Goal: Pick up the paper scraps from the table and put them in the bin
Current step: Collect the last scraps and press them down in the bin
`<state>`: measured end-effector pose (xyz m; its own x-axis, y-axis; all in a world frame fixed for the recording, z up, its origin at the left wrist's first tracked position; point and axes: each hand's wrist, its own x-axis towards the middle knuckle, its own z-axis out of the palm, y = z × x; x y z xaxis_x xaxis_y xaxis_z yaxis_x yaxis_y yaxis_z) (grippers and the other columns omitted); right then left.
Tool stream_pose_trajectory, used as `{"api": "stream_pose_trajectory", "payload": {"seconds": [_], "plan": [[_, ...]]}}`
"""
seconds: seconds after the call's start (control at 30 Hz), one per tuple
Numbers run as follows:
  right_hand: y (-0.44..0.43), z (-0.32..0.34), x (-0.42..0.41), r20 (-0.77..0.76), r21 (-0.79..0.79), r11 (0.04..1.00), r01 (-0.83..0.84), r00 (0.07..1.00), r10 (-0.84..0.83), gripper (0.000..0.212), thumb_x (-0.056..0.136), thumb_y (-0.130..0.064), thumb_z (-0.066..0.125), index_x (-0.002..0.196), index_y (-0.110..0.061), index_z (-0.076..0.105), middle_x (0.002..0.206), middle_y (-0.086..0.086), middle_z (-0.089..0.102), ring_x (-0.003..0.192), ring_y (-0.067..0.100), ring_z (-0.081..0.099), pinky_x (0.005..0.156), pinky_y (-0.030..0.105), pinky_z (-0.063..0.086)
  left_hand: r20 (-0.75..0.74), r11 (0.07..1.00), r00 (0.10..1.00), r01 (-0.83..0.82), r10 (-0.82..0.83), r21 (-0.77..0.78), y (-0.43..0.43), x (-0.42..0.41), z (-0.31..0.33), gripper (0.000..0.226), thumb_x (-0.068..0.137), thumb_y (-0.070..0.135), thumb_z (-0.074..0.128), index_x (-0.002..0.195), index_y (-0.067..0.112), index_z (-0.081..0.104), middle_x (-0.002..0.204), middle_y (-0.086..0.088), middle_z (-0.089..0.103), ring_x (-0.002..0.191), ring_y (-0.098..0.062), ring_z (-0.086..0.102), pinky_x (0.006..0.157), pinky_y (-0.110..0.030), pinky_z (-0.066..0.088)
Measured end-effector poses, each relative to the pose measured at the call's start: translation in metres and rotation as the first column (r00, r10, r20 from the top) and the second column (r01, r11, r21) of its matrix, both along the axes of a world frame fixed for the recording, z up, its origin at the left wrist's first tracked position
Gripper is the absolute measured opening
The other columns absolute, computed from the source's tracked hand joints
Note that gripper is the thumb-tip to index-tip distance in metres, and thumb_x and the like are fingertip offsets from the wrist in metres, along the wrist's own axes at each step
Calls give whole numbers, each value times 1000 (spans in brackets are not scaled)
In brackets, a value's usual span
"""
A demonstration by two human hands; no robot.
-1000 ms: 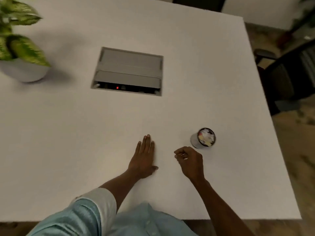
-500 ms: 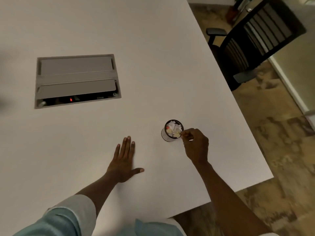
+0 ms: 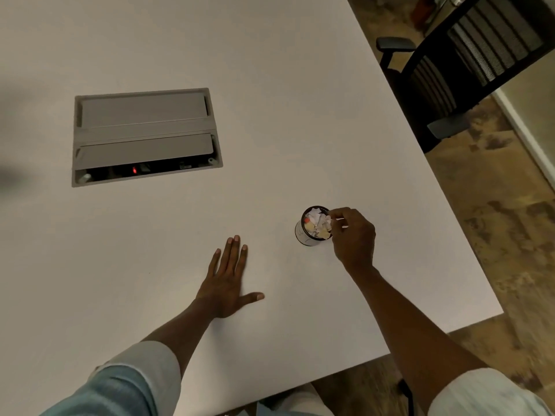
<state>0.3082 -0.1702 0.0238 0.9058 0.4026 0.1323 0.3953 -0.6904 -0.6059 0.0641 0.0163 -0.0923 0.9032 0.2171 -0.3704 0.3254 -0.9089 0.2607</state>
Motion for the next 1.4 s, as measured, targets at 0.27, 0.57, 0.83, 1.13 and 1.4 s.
{"api": "stream_pose_trajectory", "payload": {"seconds": [0.27,0.57,0.83,1.13,1.4], "plan": [[-3,-10,-8,17,-70,997,-23,1000,24,20,84,-16,73,102,-24,68,106,-2,66,96,20,66,74,44,60,-66,999,998,1,-4,-35,0,2,2,127,84,97,26,160,10,-25,165,-14,-41,155,-28,-37,131,-54,-6],[-2,-30,-25,96,-463,831,-310,914,395,77,96,-54,52,154,-5,36,161,13,39,152,24,34,126,48,21,-159,1000,987,5,-6,-5,-1,8,9,127,82,97,21,157,9,-32,160,-15,-48,151,-31,-42,130,-55,-9],[0,-44,-27,48,-581,747,-325,902,430,84,98,-70,31,154,-7,35,160,11,42,152,20,33,129,50,12,-157,1000,987,14,-15,-7,1,7,5,127,82,99,19,156,10,-33,160,-15,-48,151,-31,-43,130,-55,-10],[-17,-35,-51,296,-424,878,-221,883,365,39,87,-31,64,122,-13,63,129,7,61,122,30,52,111,51,37,-134,1000,991,13,-16,-23,2,6,4,128,82,99,21,158,10,-31,162,-15,-46,152,-30,-41,130,-55,-10],[-12,-38,-53,175,-519,821,-239,910,376,53,92,-41,59,137,-12,54,132,8,62,126,26,57,120,53,30,-140,1000,990,12,-15,-25,3,6,4,128,81,99,20,157,11,-33,161,-14,-48,151,-29,-43,130,-55,-11]]}}
